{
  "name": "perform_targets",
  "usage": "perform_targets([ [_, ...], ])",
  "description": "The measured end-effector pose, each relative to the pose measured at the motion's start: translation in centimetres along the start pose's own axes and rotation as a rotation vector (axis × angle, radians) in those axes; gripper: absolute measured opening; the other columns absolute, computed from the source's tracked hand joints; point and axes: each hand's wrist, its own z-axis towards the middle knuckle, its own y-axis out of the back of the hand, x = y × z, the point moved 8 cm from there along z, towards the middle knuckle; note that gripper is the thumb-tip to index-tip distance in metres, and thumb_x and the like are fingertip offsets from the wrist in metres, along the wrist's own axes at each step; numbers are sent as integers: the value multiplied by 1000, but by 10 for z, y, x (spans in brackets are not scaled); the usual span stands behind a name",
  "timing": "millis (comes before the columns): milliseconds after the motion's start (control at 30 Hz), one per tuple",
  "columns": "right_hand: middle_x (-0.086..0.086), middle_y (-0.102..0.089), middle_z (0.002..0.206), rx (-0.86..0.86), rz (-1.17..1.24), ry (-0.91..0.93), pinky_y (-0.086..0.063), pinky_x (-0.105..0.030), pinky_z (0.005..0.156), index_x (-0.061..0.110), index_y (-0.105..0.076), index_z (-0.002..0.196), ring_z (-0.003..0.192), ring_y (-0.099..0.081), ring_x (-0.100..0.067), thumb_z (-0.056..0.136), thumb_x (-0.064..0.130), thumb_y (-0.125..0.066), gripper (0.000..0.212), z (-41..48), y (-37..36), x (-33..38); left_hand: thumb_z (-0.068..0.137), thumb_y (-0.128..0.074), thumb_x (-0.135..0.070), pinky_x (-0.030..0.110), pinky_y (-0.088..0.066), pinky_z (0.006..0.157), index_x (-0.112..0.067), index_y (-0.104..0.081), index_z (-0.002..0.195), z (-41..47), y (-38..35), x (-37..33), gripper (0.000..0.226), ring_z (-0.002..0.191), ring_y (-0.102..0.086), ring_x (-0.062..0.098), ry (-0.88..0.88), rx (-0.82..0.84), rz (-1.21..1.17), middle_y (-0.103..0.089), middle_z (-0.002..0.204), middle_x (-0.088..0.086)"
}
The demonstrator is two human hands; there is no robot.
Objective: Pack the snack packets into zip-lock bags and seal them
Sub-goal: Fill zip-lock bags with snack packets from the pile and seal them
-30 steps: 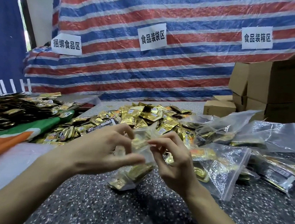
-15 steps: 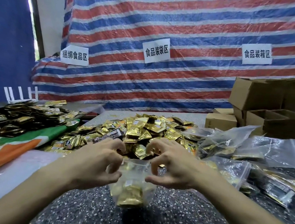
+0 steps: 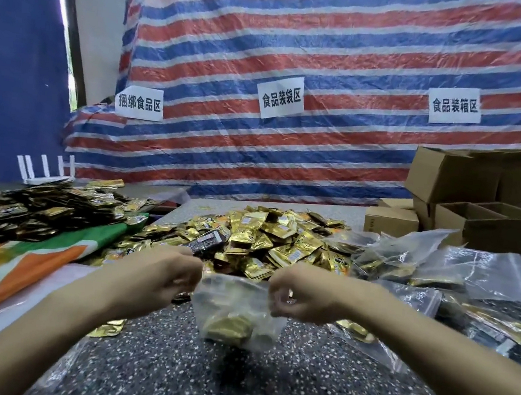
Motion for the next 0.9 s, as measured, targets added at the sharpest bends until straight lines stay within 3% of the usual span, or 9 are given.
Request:
perform_targets([
  [100, 13, -64, 93, -143, 53, -21, -49, -8, 65, 18, -70, 99, 80, -59, 3, 94, 18, -65, 7, -9, 40, -3, 92, -67, -9, 27, -47, 69, -11, -69, 84, 1, 21, 10, 9, 75, -58, 2, 48, -171, -146, -64, 80, -9],
  [233, 9, -69, 103, -254, 123, -26, -59, -28, 85, 26, -73, 96, 94, -64, -1, 95, 7, -62, 21, -23, 84, -1, 87, -70, -1, 18, -54, 68, -11, -74, 87, 7, 49, 14, 10, 75, -64, 2, 83, -392, -252, -70, 83, -5],
  [300, 2, -72, 103, -305, 144, -41, -60, -35, 86, 24, -73, 100, 96, -68, -9, 95, 4, -62, 23, -30, 99, 0, 86, -69, 5, 10, -53, 69, -7, -74, 92, 9, 60, 13, 15, 78, -66, 3, 83, -481, -274, -71, 86, 0],
  [433, -3, -75, 89, -457, 334, -52, -61, -30, 81, 14, -69, 106, 85, -73, -14, 86, 1, -73, 25, -46, 120, -9, 83, -74, 1, 6, -51, 65, -10, -69, 102, 9, 69, 15, 22, 76, -65, -1, 142, -577, -351, -68, 82, -8],
  [500, -2, -76, 88, -476, 382, -65, -60, -25, 78, 10, -72, 98, 83, -74, -17, 82, 2, -76, 18, -52, 120, -16, 83, -76, -4, 12, -52, 67, -13, -71, 100, 11, 64, 17, 19, 77, -66, 4, 187, -530, -383, -70, 85, -4],
  [667, -7, -76, 87, -429, 426, -119, -61, -29, 74, 10, -78, 88, 83, -72, -24, 80, 8, -79, 8, -55, 104, -31, 88, -71, -7, 39, -56, 80, -22, -70, 79, 18, 36, 11, 18, 78, -67, 14, 245, -323, -430, -71, 80, -3],
  [800, -3, -77, 87, -385, 463, -169, -59, -20, 72, 21, -79, 85, 81, -72, -13, 83, 3, -76, 18, -54, 97, -40, 95, -65, -15, 39, -54, 79, -19, -68, 84, 24, 27, 13, 12, 79, -63, 16, 298, -240, -433, -68, 83, 0],
  [900, -4, -76, 85, -378, 501, -178, -55, -17, 68, 20, -79, 88, 73, -69, -6, 84, 0, -75, 20, -57, 98, -42, 97, -62, -19, 32, -49, 71, -17, -67, 84, 28, 22, 14, 13, 74, -59, 16, 326, -181, -426, -67, 82, 2],
])
